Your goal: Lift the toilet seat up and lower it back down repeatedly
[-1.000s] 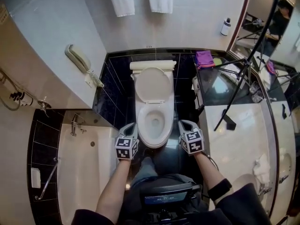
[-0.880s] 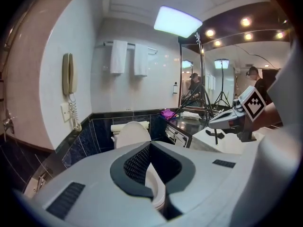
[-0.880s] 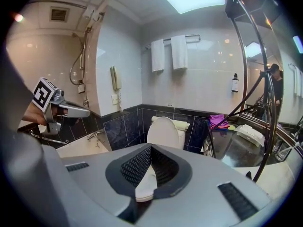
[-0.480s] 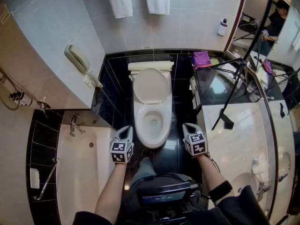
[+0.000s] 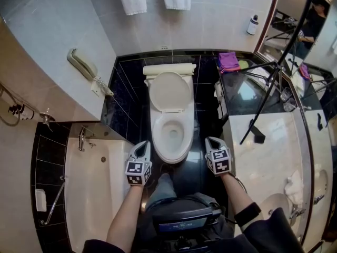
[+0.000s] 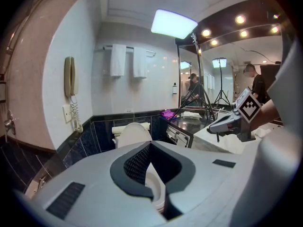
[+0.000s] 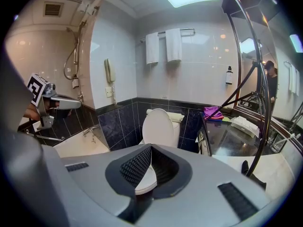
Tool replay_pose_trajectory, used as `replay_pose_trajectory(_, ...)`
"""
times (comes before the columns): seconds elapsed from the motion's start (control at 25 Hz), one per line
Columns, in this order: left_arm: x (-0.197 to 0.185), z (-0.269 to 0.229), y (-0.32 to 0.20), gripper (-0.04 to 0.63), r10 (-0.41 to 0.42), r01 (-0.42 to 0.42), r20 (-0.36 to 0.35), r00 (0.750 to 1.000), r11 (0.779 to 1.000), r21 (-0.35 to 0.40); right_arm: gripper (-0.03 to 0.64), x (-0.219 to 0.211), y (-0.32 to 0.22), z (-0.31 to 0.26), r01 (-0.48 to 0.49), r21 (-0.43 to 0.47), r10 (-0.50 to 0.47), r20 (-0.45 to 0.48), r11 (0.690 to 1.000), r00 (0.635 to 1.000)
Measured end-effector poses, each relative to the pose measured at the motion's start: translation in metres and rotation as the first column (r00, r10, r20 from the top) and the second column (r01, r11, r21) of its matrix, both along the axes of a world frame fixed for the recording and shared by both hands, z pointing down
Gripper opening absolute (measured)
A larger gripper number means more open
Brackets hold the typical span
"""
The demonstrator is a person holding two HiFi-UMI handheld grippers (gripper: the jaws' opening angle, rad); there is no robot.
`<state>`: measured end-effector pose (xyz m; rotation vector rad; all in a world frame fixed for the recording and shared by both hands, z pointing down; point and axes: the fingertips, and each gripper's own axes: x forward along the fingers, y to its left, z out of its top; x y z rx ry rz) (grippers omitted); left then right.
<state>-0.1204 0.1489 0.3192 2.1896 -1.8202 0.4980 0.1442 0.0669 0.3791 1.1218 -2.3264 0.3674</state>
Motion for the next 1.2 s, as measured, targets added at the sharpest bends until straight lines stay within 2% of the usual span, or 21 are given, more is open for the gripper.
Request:
replay_pose_trajectory(0.08, 0.001, 0.004, -0.006, -0.009, 0.011, -0.011, 0.010, 1.000, 1.000, 0.007, 0.025, 0.000, -0.004, 0.012, -0.012, -0.016, 0.012, -0.012, 1.000, 1.000)
replay_pose_trajectory(0.24, 0.004, 0.026, -0.024, -0.009, 0.045, -0.045, 0.043, 0.998, 0.999, -0.009, 0.097, -0.006, -0.012, 0.053, -0.017, -0.088, 0.017, -0.004, 0.996, 1.000)
replay_pose_trajectory(0.36, 0.008, 0.047, -0.040, -0.009, 0.070, -0.069, 0.055, 0.996, 0.997, -0.019, 0.146, -0.010, -0.019, 0.097, -0.048, -0.172, 0.051, 0.010, 0.984, 0.999)
replay_pose_trajectory(0.52, -0.004, 0.082, -0.068, -0.009, 0.061, -0.061, 0.074, 0.995, 0.998, -0.002, 0.164, -0.020, -0.038, 0.159, -0.076, -0.253, 0.081, 0.008, 0.964, 0.997)
replay_pose_trajectory(0.72, 0.007, 0.154, -0.078, -0.009, 0.139, -0.137, 0.089, 0.986, 0.990, -0.029, 0.172, -0.021, -0.033, 0.259, -0.134, -0.397, 0.158, 0.028, 0.908, 0.987)
replay_pose_trajectory(1.0, 0.004, 0.250, -0.091, -0.009, 0.088, -0.087, 0.053, 0.995, 0.996, -0.021, 0.170, -0.044, -0.035, 0.391, -0.129, -0.556, 0.223, 0.104, 0.821, 0.969)
replay_pose_trajectory(1.08, 0.003, 0.273, -0.093, -0.009, 0.066, -0.065, 0.028, 0.997, 0.997, -0.027, 0.170, -0.049, -0.032, 0.423, -0.127, -0.609, 0.261, 0.137, 0.783, 0.956)
replay_pose_trajectory(1.2, 0.007, 0.298, -0.095, -0.009, 0.044, -0.045, -0.015, 0.999, 0.999, -0.029, 0.170, -0.050, -0.030, 0.468, -0.150, -0.688, 0.368, 0.181, 0.710, 0.912)
